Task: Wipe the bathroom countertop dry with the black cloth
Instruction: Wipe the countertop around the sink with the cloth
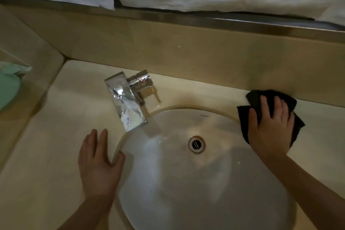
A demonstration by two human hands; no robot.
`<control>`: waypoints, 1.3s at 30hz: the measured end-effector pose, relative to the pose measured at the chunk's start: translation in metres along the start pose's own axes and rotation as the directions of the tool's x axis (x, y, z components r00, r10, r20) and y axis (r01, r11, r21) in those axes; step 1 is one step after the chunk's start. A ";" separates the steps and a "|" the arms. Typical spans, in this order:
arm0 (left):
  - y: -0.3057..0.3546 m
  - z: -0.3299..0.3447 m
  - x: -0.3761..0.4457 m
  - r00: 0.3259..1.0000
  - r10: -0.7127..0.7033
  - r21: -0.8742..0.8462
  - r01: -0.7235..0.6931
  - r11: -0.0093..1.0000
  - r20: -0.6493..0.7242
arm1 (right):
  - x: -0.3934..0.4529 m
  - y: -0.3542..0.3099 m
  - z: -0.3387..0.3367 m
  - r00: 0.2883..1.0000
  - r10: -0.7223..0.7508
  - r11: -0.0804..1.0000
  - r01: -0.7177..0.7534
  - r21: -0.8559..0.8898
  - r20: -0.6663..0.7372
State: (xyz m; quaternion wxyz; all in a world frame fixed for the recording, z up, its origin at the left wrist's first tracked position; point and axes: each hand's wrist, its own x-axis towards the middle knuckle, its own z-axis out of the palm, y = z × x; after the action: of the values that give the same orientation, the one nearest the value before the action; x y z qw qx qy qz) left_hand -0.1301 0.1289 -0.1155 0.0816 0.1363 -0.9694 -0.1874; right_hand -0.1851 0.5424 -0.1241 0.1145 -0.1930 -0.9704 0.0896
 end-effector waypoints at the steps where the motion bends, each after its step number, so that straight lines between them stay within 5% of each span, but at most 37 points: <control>1: 0.001 0.000 0.001 1.000 0.006 0.004 -0.006 1.000 -0.001 | 0.000 -0.006 0.002 1.000 0.004 1.000 -0.004 0.002 -0.016; 15: -0.006 0.005 0.006 0.999 0.052 0.110 -0.052 0.993 0.005 | -0.005 -0.138 0.041 0.964 -0.253 0.961 0.260 0.095 -0.080; 21: -0.003 0.002 0.004 0.999 0.031 0.111 -0.033 0.993 0.019 | -0.029 -0.222 0.054 0.861 -0.509 0.839 0.493 0.233 0.010; 27: -0.002 0.002 0.003 0.999 0.029 0.106 -0.030 0.994 0.014 | -0.065 -0.195 0.021 0.724 -0.687 0.695 0.628 0.350 0.064; 33: -0.004 0.003 0.004 0.999 0.039 0.089 -0.039 0.995 0.004 | -0.013 -0.117 -0.039 0.932 -0.359 0.804 0.285 0.522 0.044; 39: -0.005 0.003 0.003 1.000 0.024 0.080 -0.024 0.997 0.006 | 0.013 -0.131 0.020 0.848 -0.506 0.861 0.485 0.156 0.156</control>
State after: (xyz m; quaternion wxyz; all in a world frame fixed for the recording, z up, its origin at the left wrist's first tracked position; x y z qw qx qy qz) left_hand -0.1321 0.1247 -0.1199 0.0757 0.1274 -0.9779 -0.1477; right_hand -0.2484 0.4260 -0.1127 0.0504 0.0801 -0.9871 0.1288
